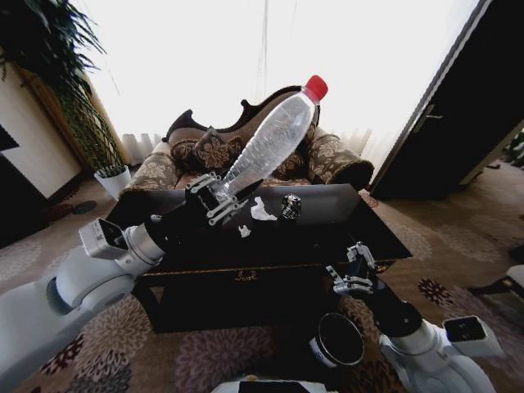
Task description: Move to the front of the table and place the trash on the table into the trash bin.
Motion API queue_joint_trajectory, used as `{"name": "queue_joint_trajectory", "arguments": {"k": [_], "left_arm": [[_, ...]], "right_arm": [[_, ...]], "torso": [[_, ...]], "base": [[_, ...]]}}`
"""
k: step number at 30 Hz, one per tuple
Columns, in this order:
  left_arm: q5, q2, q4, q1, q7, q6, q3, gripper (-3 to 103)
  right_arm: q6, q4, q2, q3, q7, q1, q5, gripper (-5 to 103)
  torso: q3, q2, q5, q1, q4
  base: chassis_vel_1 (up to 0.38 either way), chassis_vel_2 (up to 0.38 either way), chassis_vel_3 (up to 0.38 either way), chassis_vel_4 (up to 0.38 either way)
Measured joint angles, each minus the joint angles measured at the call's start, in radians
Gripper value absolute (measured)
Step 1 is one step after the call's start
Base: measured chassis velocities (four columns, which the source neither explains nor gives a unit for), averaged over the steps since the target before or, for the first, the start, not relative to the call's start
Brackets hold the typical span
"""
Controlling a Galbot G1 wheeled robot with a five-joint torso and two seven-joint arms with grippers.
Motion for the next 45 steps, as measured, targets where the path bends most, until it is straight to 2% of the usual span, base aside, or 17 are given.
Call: {"name": "queue_joint_trajectory", "arguments": {"k": [4, 10, 18, 28, 45], "left_arm": [[0.023, 0.017, 0.001, -0.008, 0.087, -0.006, 0.070, 34], [0.048, 0.027, 0.017, -0.031, 0.143, -0.008, 0.126, 34], [0.077, 0.022, 0.032, -0.034, 0.148, -0.008, 0.162, 34], [0.064, 0.014, 0.039, -0.044, 0.150, -0.006, 0.154, 34], [0.147, 0.011, 0.068, -0.035, 0.180, 0.011, 0.221, 34]], "right_arm": [[0.001, -0.001, 0.009, 0.015, -0.014, 0.002, -0.004, 100], [-0.005, -0.002, 0.017, 0.035, -0.017, 0.004, -0.013, 100], [-0.013, -0.003, 0.040, 0.033, -0.030, 0.000, -0.036, 100], [-0.014, -0.003, 0.050, 0.032, -0.067, -0.016, -0.060, 100], [-0.028, -0.004, 0.031, 0.051, -0.074, -0.023, -0.064, 100]], "torso": [[0.000, 0.000, 0.0000, 0.000, 0.0000], [0.000, 0.000, 0.0000, 0.000, -0.0001], [0.000, 0.000, 0.0000, 0.000, 0.0000], [0.000, 0.000, 0.0000, 0.000, 0.0000], [0.000, 0.000, 0.0000, 0.000, 0.0000]], "base": [[0.000, 0.000, 0.000, 0.000], [0.000, 0.000, 0.000, 0.000], [0.000, 0.000, 0.000, 0.000], [0.000, 0.000, 0.000, 0.000], [0.000, 0.000, 0.000, 0.000]]}}
